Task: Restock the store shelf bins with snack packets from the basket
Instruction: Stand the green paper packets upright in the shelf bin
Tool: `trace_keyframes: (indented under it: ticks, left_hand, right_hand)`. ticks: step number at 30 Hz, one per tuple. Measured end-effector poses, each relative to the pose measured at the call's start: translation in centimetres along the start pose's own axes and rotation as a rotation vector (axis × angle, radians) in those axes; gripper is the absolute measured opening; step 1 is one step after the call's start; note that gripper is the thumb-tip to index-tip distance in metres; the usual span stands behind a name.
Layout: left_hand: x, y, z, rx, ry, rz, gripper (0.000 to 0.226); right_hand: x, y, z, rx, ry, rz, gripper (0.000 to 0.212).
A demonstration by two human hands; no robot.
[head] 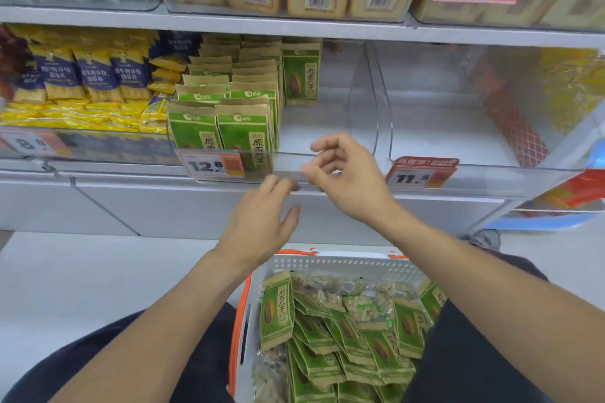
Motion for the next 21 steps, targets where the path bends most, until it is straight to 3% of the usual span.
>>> trace_keyframes:
  ticks: [3,8,11,14,18,21]
  left_hand:
    - [-6.4,4.6,-0.7,0.015,-0.090,-0.451,0.035]
    - [-13.2,12.4,-3.6,0.284,-0.019,-0.880,0.042]
    - [-15.5,15.4,-4.8,0.468,0.022,-0.917,0.042]
    - [-17.3,16.2,-3.8,0.506,0.077,-0.904,0.033]
    - [-18.5,16.9,-2.5,0.525,0.089,-0.924,0.056]
    - [-18.7,17.1,-3.0,0.540,0.079,-0.917,0.063]
  right_hand:
    - [-0.6,3.6,7.2,-0.191,0.082,-0.094,0.018]
    - [-2.2,9.1,17.7,-0.564,0.226,-0.268,0.014]
    - [-2.5,12.5,21.6,-0.748,0.291,-0.309,0.017]
    - [-2.2,15.2,24.8,-0.834,0.312,-0.284,0.012]
    - [-1.7,16.9,26.7,-0.910,0.304,-0.229,0.039]
    - [-2.4,16.6,27.2,-0.897,0.352,-0.294,0.056]
Point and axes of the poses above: each hand's wrist, its own y-axis away from the middle knuckle, its own x-axis out of the back of the hand, z = x × y, the point moved 5 cm from there along -y, towards the middle knuckle, and after that the axes turned 12 degrees about -y, right-handed, at the moved point
